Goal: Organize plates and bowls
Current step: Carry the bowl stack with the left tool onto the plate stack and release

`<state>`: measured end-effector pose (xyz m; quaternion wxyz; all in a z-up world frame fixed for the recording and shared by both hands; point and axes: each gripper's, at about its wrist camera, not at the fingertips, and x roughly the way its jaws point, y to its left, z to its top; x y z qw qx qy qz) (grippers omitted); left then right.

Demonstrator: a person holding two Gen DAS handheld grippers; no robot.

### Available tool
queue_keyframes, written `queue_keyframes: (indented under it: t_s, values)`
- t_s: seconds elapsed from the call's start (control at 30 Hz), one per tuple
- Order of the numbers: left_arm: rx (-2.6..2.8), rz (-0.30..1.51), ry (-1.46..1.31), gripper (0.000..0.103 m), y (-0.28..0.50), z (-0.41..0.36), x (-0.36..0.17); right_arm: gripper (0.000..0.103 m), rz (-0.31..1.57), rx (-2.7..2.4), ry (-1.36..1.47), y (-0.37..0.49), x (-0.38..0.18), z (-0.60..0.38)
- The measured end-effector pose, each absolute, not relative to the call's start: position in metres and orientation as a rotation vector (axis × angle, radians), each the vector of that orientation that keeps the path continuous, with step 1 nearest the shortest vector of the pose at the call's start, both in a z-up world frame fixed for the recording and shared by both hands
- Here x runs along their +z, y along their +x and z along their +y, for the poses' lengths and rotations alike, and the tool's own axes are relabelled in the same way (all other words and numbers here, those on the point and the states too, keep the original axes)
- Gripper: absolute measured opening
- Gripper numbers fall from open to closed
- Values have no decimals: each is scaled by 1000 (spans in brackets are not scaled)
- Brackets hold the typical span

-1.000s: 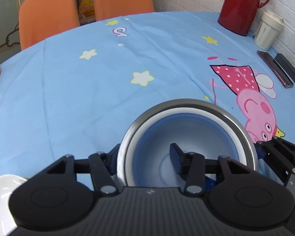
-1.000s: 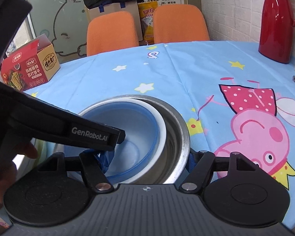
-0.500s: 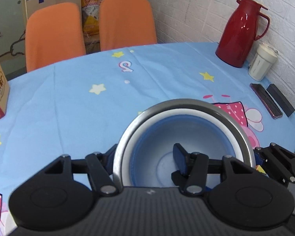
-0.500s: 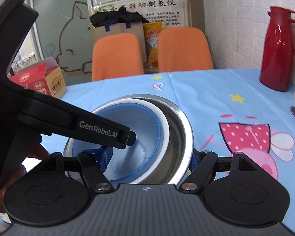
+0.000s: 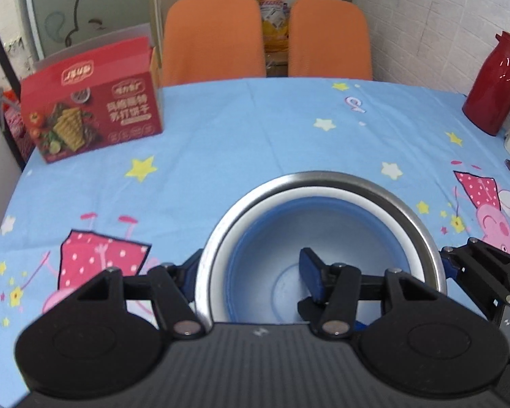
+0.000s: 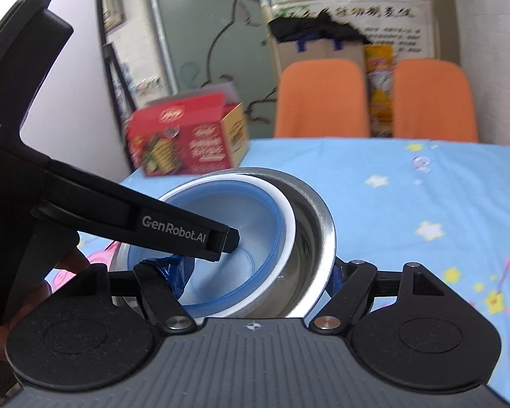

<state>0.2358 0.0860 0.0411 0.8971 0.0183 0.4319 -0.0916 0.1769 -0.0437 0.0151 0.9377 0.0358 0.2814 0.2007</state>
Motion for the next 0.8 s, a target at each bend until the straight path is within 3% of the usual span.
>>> queue_keyframes:
  t_s: [0.5, 0.53, 0.57, 0.63, 0.8]
  values:
    - [-190, 936, -3, 55, 229, 110, 7, 63, 704, 427, 64, 169, -21, -16]
    - [-195, 931, -7, 60, 230, 110, 7, 64, 697, 428, 66, 171, -21, -16]
    - [-201, 925, -15, 76, 231, 110, 7, 64, 696, 430, 65, 173, -21, -16]
    - [-209, 888, -42, 93, 229, 113, 13, 62, 701, 446, 70, 176, -20, -17]
    - [-142, 725, -44, 100, 209, 119, 44, 62, 622, 395, 73, 163, -2, -37]
